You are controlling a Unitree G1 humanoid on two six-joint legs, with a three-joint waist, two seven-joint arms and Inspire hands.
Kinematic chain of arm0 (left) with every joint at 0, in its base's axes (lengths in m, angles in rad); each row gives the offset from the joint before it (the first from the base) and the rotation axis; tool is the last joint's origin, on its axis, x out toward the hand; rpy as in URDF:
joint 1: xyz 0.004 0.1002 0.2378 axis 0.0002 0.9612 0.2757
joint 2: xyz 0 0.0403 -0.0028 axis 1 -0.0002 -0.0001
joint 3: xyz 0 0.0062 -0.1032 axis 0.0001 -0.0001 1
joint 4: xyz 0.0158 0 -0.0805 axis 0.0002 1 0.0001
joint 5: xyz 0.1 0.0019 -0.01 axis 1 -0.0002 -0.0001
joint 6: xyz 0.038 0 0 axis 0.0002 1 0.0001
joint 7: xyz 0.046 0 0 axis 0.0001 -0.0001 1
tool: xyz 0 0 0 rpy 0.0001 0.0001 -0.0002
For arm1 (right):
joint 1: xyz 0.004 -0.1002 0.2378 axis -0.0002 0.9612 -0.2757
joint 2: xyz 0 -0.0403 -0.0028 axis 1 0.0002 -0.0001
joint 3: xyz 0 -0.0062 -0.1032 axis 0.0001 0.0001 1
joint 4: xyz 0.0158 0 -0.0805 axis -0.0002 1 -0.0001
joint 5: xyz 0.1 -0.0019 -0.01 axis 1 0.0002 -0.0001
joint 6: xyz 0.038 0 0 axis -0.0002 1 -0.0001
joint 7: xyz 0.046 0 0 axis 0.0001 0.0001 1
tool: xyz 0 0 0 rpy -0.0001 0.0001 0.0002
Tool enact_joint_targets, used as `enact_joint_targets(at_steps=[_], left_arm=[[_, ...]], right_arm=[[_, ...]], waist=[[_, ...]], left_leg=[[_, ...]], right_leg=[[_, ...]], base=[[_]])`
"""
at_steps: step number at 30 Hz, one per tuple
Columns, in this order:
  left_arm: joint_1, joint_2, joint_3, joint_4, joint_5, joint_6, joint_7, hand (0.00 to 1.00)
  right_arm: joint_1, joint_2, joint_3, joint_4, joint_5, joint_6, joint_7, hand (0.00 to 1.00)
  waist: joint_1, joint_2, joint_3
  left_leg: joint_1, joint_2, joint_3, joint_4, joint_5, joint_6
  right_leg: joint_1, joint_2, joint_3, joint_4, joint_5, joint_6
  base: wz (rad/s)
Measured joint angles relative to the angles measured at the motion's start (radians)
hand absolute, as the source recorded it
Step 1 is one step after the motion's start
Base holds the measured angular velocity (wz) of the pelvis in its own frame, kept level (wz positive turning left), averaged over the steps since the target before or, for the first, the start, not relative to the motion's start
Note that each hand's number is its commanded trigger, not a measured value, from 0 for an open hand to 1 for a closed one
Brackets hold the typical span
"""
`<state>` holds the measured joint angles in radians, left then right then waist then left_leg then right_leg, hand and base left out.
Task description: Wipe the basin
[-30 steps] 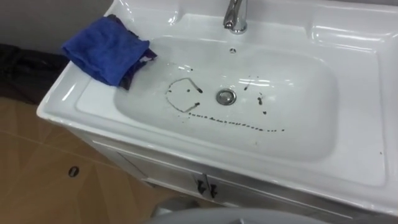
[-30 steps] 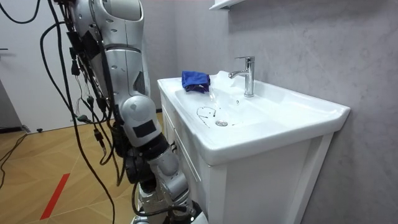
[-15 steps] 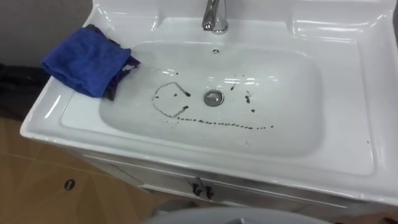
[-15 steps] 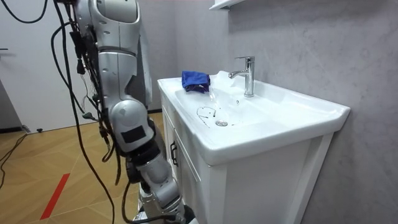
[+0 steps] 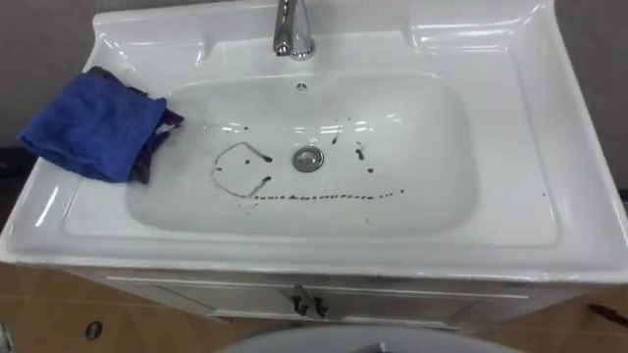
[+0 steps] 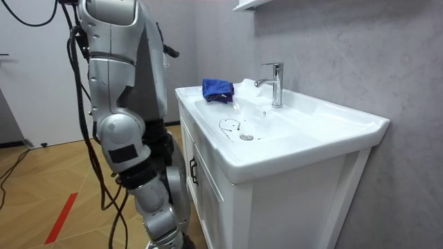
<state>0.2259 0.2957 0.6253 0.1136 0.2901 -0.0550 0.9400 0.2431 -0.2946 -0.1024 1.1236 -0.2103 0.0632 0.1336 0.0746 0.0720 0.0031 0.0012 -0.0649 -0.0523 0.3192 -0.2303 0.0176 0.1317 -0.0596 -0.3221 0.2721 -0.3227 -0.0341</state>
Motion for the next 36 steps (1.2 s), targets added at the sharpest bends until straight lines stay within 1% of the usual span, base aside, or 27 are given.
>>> enact_joint_targets(at_steps=[1, 4, 5, 7, 8, 11, 12, 14, 16, 19, 22, 24, 26, 28, 31, 33, 36], left_arm=[[-0.002, 0.000, -0.004, 0.000, 0.001, 0.000, -0.013, 0.00], [-0.005, 0.000, -0.009, -0.004, -0.001, 0.000, -0.023, 0.00], [-0.005, 0.000, -0.021, -0.015, -0.005, 0.000, -0.033, 0.00], [-0.005, 0.000, -0.049, -0.037, -0.020, -0.002, -0.050, 0.00], [-0.005, 0.000, -0.069, -0.037, -0.036, -0.005, -0.064, 0.00], [-0.006, 0.000, -0.104, -0.034, -0.085, -0.007, -0.105, 0.00], [-0.006, 0.000, -0.107, -0.032, -0.090, -0.008, -0.109, 0.00], [-0.006, -0.001, -0.120, -0.023, -0.102, -0.009, -0.134, 0.00], [-0.009, -0.004, -0.123, -0.021, -0.103, -0.009, -0.156, 0.00], [-0.026, -0.006, -0.129, 0.000, -0.104, -0.008, -0.186, 0.00], [-0.027, -0.012, -0.141, 0.009, -0.104, 0.004, -0.214, 0.00], [-0.030, -0.012, -0.149, 0.015, -0.104, 0.009, -0.230, 0.00], [-0.035, -0.014, -0.158, 0.018, -0.102, 0.014, -0.254, 0.00], [-0.038, -0.017, -0.159, 0.018, -0.103, 0.019, -0.268, 0.00], [-0.041, -0.030, -0.159, 0.018, -0.106, 0.024, -0.295, 0.00], [-0.041, -0.046, -0.160, 0.018, -0.121, 0.026, -0.311, 0.00], [-0.042, -0.051, -0.171, 0.025, -0.132, 0.028, -0.339, 0.00]], right_arm=[[-0.003, 0.003, 0.000, 0.000, -0.004, 0.000, 0.001, 0.00], [-0.007, 0.009, 0.000, 0.000, -0.014, 0.002, 0.001, 0.00], [-0.005, 0.012, 0.000, 0.000, -0.014, 0.004, 0.006, 0.00], [0.001, 0.018, 0.001, 0.002, -0.010, 0.004, 0.016, 0.00], [0.002, 0.021, 0.002, 0.001, -0.008, 0.004, 0.018, 0.00], [0.003, 0.030, 0.002, 0.000, -0.004, 0.004, 0.014, 0.00], [0.004, 0.034, 0.002, 0.000, -0.003, 0.004, 0.011, 0.00], [0.004, 0.041, 0.002, 0.000, 0.007, 0.004, 0.009, 0.00], [0.002, 0.046, 0.002, -0.001, 0.009, 0.005, 0.006, 0.00], [0.001, 0.059, 0.002, -0.001, 0.009, 0.025, -0.012, 0.00], [0.001, 0.067, 0.002, 0.000, 0.008, 0.026, -0.014, 0.00], [0.000, 0.071, 0.002, 0.001, 0.008, 0.026, -0.014, 0.00], [0.000, 0.077, 0.002, 0.001, 0.009, 0.026, -0.022, 0.00], [-0.003, 0.083, 0.002, 0.001, 0.010, 0.026, -0.027, 0.00], [-0.007, 0.085, 0.002, 0.009, 0.013, 0.026, -0.030, 0.00], [-0.007, 0.086, 0.003, 0.013, 0.013, 0.026, -0.029, 0.00], [-0.010, 0.086, 0.004, 0.026, 0.013, 0.026, -0.018, 0.00]], waist=[[-0.002, -0.002, 0.0053], [-0.019, -0.004, 0.0060], [-0.019, -0.003, 0.0057], [-0.025, -0.005, 0.0056], [-0.029, -0.008, 0.0026], [-0.038, -0.010, 0.0022], [-0.040, -0.012, 0.0021], [-0.041, -0.017, 0.0019], [-0.044, -0.022, 0.0016], [-0.043, -0.034, 0.0010], [-0.045, -0.039, -0.0023], [-0.046, -0.041, -0.0021], [-0.044, -0.048, -0.0018], [-0.043, -0.048, -0.0025], [-0.042, -0.040, -0.0037], [-0.042, -0.032, -0.0022], [-0.046, -0.030, -0.0010]], left_leg=[[0.005, 0.003, 0.012, -0.003, 0.000, 0.000], [0.009, 0.010, 0.031, -0.011, 0.000, 0.000], [0.010, 0.016, 0.051, -0.012, 0.000, 0.000], [0.012, 0.017, 0.057, -0.014, 0.000, 0.000], [0.014, 0.018, 0.061, -0.015, 0.000, 0.000], [0.029, 0.019, 0.075, -0.020, 0.000, 0.000], [0.032, 0.020, 0.077, -0.020, 0.000, 0.000], [0.042, 0.022, 0.082, -0.025, 0.000, 0.000], [0.045, 0.023, 0.086, -0.030, 0.000, 0.000], [0.045, 0.026, 0.105, -0.030, 0.000, 0.000], [0.044, 0.028, 0.107, -0.030, 0.000, -0.001], [0.045, 0.029, 0.107, -0.030, 0.000, -0.001], [0.044, 0.033, 0.107, -0.031, 0.000, -0.001], [0.042, 0.036, 0.108, -0.030, -0.001, -0.001], [0.044, 0.039, 0.117, -0.031, -0.001, -0.001], [0.046, 0.040, 0.129, -0.031, -0.001, -0.001], [0.046, 0.039, 0.132, -0.030, -0.001, -0.001]], right_leg=[[0.000, 0.003, 0.015, 0.000, 0.001, -0.002], [-0.004, 0.007, 0.030, -0.006, 0.004, -0.004], [-0.003, 0.010, 0.036, -0.014, 0.009, -0.006], [-0.002, 0.012, 0.039, -0.016, 0.011, -0.006], [-0.001, 0.012, 0.041, -0.015, 0.011, -0.006], [0.008, 0.012, 0.050, -0.016, 0.011, -0.006], [0.010, 0.012, 0.052, -0.016, 0.011, -0.006], [0.011, 0.015, 0.072, -0.017, 0.012, -0.007], [0.010, 0.015, 0.075, -0.017, 0.012, -0.007], [0.010, 0.016, 0.076, -0.017, 0.012, -0.008], [0.010, 0.017, 0.076, -0.019, 0.015, -0.008], [0.010, 0.018, 0.076, -0.019, 0.017, -0.009], [0.010, 0.022, 0.079, -0.021, 0.020, -0.011], [0.012, 0.027, 0.080, -0.033, 0.028, -0.013], [0.012, 0.029, 0.088, -0.036, 0.032, -0.012], [0.012, 0.030, 0.100, -0.035, 0.034, -0.010], [0.012, 0.029, 0.101, -0.034, 0.035, -0.009]], base=[[-0.28], [-0.17], [-0.16], [-0.08], [-0.03], [-0.10], [-0.15], [-0.21], [-0.08], [0.00], [0.00], [0.00], [0.00], [0.00], [-0.06], [-0.09], [-0.01]])
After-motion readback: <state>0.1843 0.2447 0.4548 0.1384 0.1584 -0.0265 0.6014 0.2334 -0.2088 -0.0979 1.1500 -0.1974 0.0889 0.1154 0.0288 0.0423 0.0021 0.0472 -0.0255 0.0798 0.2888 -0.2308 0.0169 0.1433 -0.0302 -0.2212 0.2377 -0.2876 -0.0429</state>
